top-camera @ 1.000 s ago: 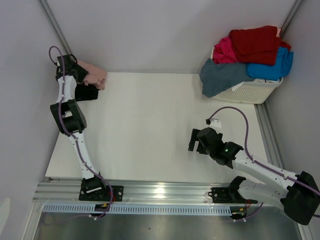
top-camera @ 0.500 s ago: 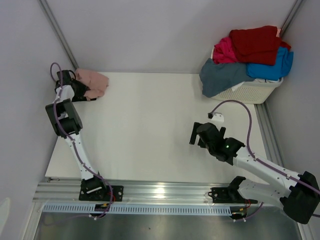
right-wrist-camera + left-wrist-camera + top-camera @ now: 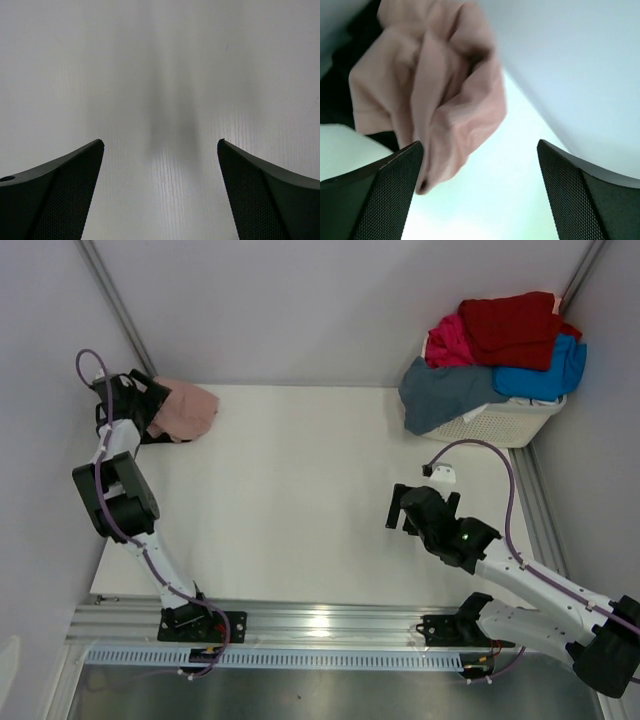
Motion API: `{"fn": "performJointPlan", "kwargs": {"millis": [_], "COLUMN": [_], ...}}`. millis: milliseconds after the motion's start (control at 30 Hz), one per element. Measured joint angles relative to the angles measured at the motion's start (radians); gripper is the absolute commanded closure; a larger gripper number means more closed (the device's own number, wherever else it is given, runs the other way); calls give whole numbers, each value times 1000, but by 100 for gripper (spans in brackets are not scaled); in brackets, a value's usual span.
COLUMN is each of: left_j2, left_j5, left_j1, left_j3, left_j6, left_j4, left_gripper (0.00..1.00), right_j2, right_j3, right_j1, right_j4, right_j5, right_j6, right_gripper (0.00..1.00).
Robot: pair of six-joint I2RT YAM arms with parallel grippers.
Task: Fold and stack the t-shirts
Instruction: Put the neatly folded tshirt into the corner of the board with the left arm
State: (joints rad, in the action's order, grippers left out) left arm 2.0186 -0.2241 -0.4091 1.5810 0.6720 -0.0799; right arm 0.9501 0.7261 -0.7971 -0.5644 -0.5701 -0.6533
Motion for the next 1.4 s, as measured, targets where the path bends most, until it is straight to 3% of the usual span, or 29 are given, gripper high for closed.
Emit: {"fn": "performJointPlan", "kwargs": {"millis": [133,333,433,533,700,800,1067,1167,1400], "left_j2": [-117,-350,-470,-595,-773,-888,-1138,-1115,-1086], "left_j5": [-39,-158,-190,-179,-85,7,284,394,626], "left_j1": [-3,20,83,234,578,716,971,1054,1127], "left_j3": [-67,-336,-440,-478,-476,-515,-766,-777,-855], "left_j6": [-17,-44,-79,-180,-355,-431,-540,-562,-496], "left_j4": [98,260,283,246,150,129,109,74,32], "left_gripper": [1,1,1,1,1,1,1,1,1], "right_j2": [0,0,0,-1,-1,-2,-10,-9,-9], "right_j3": [9,18,19,19,21,23,23,23,23], "right_j1": [0,0,0,0,0,0,0,0,0], "right_j4": [7,32,56,87,131,143,172,179,180], "right_j5": [-6,-35,-58,-83,-125,-151,-174,-174,-173], "right_j6": [19,52,76,113,163,189,217,219,222], "right_gripper": [1,0,1,0,0,1,1,1,1]}}
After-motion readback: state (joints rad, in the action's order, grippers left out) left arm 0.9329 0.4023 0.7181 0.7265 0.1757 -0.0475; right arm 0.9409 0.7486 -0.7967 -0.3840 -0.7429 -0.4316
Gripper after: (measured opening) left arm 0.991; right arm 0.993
